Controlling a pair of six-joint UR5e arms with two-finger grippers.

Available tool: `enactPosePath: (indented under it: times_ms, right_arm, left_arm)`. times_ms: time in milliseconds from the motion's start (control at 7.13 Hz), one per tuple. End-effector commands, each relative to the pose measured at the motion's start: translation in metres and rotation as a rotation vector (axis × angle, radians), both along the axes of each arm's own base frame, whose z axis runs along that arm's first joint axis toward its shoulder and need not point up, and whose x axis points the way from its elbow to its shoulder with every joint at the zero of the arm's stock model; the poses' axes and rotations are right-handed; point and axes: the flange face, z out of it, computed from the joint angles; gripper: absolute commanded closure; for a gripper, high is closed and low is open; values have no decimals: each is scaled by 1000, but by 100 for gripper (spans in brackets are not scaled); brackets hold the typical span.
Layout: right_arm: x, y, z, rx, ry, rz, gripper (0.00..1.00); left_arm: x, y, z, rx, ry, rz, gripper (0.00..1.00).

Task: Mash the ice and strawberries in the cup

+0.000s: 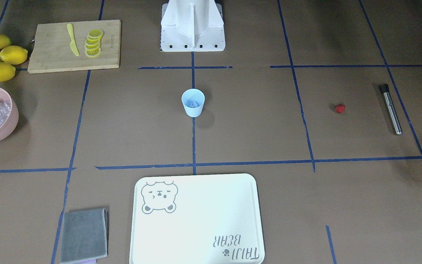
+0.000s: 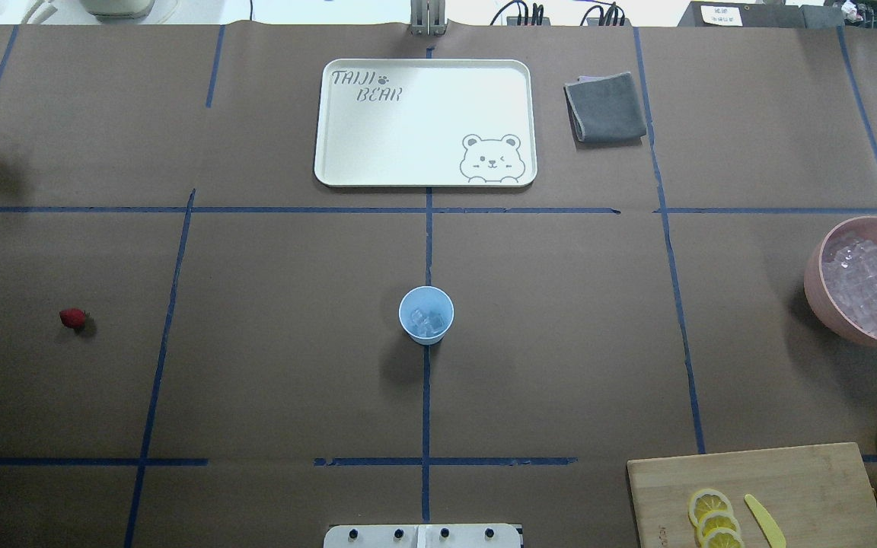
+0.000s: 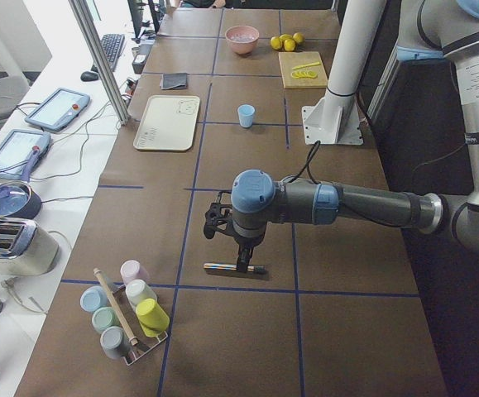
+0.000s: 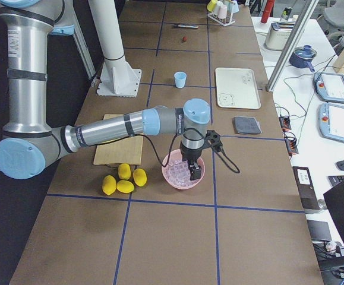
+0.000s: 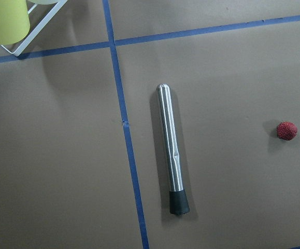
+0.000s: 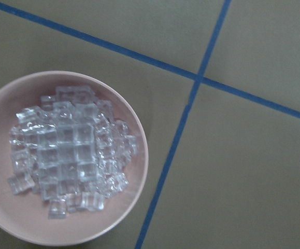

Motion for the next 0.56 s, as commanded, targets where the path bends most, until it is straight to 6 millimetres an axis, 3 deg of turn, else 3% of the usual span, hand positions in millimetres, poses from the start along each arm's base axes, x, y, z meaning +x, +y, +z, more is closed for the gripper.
enactPosePath:
  times_ms: [0, 140, 421]
  right_arm:
    - [48, 54, 51, -103, -18, 100, 0]
    - [54, 58, 52, -116, -40, 128, 0]
    - [52, 58, 51, -117, -66, 131, 0]
  left_arm:
    - [0, -2, -4, 5, 0, -4, 0]
    - [0, -11, -7, 25, 2, -5, 0]
    - [0, -41, -39, 103, 5, -4, 0]
